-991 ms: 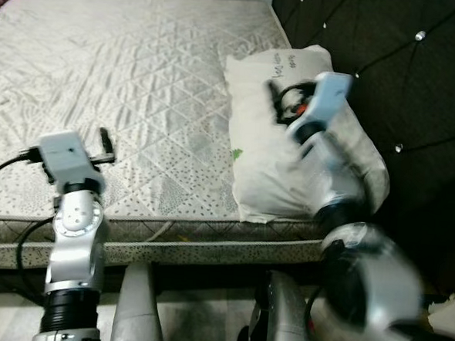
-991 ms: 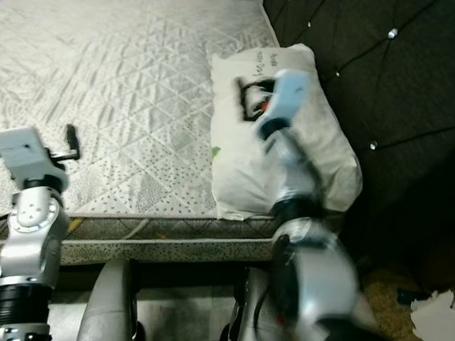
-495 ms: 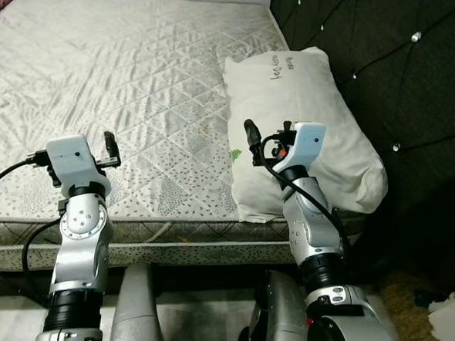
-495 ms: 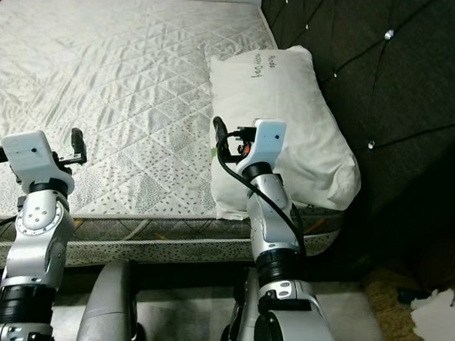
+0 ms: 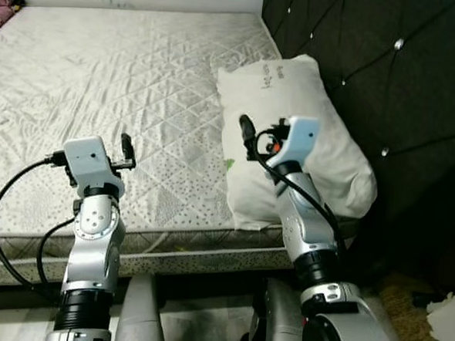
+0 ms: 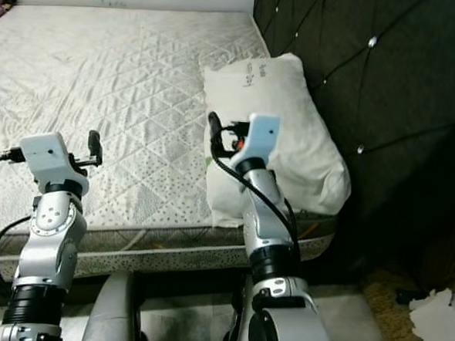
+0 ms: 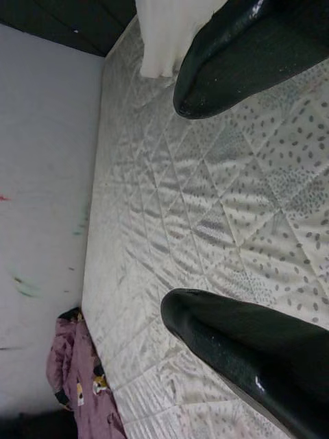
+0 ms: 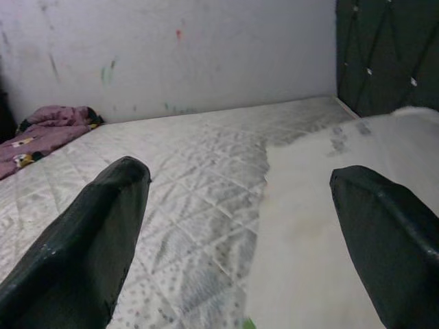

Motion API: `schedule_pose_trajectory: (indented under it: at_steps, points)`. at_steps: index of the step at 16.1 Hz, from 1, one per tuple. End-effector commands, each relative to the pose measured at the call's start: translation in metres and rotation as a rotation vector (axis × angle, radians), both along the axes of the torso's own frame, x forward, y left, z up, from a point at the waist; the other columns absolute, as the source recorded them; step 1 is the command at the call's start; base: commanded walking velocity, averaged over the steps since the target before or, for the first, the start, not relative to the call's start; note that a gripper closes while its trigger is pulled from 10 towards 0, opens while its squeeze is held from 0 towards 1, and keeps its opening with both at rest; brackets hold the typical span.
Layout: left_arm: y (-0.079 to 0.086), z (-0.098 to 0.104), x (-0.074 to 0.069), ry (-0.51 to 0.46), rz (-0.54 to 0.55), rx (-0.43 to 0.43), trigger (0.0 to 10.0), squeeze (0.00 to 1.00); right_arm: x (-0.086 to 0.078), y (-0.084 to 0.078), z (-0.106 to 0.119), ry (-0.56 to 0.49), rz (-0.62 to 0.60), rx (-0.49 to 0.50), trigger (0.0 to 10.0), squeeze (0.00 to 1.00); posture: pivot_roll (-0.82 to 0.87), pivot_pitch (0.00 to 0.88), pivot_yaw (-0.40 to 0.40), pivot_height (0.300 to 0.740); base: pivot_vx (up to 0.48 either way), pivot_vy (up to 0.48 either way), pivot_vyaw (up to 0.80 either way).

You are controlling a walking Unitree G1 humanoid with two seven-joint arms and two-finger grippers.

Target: Clean up the room

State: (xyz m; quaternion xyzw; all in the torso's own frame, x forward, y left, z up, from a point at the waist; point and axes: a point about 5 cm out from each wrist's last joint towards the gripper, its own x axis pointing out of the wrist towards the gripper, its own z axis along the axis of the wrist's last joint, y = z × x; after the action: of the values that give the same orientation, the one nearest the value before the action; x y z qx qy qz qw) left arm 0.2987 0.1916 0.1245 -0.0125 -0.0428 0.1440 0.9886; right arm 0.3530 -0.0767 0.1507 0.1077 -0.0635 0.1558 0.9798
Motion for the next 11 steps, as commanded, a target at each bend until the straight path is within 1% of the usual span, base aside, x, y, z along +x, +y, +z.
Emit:
schedule_pose_trajectory:
  at_steps: [1,4,5,6,7,9,11]
  points:
    - [0.000,0.000,-0.001,-0.005,0.005,-0.007,10.0,0.00,0.003,0.006,0.012,-0.026,0.024,0.000,10.0,0.00,0.01,0.000,-0.042,0.670,0.000,0.000,0.00]
    - [0.000,0.000,-0.001,-0.007,0.005,-0.006,10.0,0.00,0.005,0.002,0.011,-0.018,0.011,-0.003,10.0,0.00,0.01,0.000,-0.041,0.700,0.000,0.000,0.00]
    - [0.000,0.000,-0.001,-0.006,0.002,-0.001,10.0,0.00,0.005,0.000,0.010,-0.013,0.002,-0.004,10.0,0.00,0.00,0.000,-0.039,0.720,0.000,0.000,0.00]
    - [-0.001,-0.001,0.000,0.007,0.002,-0.027,10.0,0.00,0.005,0.000,0.010,-0.013,0.000,-0.005,10.0,0.00,0.00,0.000,-0.038,0.735,0.000,0.000,0.00]
    - [-0.001,-0.003,0.000,0.031,0.017,-0.011,10.0,0.00,0.005,-0.001,0.011,-0.014,-0.002,-0.006,10.0,0.00,0.00,0.000,-0.038,0.740,0.000,0.000,0.00]
    - [-0.004,-0.005,0.001,0.045,0.006,-0.013,10.0,0.00,0.006,-0.003,0.011,-0.013,-0.011,-0.013,10.0,0.00,-0.01,0.000,-0.040,0.740,0.000,0.000,0.00]
    - [-0.005,-0.006,0.002,0.065,0.026,0.006,10.0,0.00,0.007,-0.005,0.011,-0.010,-0.017,-0.020,10.0,0.00,-0.01,0.000,-0.043,0.740,0.000,0.000,0.00]
